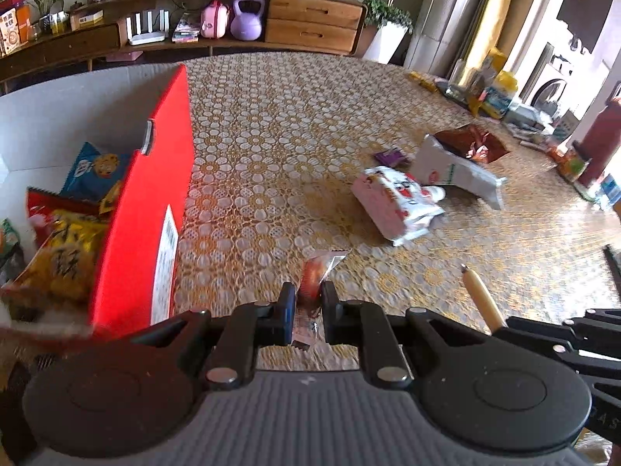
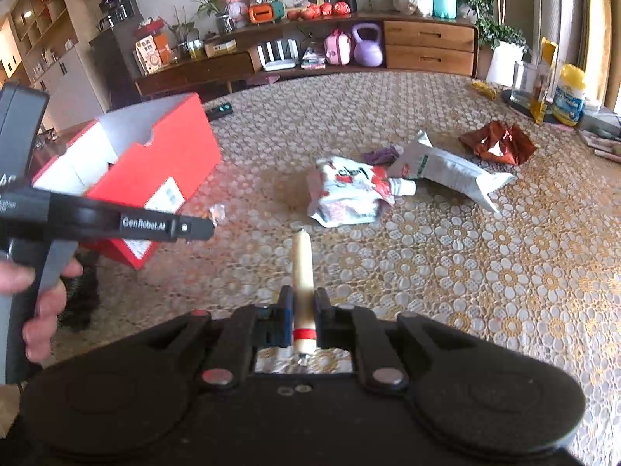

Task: Organize snacks
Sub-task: 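Carry the clear bag and cream stick with both grippers over the red box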

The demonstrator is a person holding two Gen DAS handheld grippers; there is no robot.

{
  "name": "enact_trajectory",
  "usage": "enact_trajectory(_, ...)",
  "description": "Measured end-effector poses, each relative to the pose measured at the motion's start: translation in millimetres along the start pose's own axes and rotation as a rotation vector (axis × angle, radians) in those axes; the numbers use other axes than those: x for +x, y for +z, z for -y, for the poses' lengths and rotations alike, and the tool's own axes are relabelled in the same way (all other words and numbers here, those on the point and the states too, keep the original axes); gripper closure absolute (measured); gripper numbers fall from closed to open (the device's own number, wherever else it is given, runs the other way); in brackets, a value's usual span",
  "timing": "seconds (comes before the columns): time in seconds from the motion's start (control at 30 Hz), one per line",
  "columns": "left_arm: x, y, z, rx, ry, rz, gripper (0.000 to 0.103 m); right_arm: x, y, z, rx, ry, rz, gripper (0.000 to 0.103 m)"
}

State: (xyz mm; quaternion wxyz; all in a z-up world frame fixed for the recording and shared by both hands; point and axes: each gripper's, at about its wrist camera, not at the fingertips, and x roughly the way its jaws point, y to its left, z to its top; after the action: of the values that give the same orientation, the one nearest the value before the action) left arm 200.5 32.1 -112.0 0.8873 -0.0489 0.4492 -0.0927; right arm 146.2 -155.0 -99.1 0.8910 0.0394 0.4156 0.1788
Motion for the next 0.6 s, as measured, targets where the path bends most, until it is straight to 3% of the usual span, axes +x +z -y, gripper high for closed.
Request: enact_trajectory(0.6,-99.7,-3.1,-14.8,-0.043,-0.048,0.134,0.089,-60.5,25.1,-62.4,0.000,0.021,0.095,0.094)
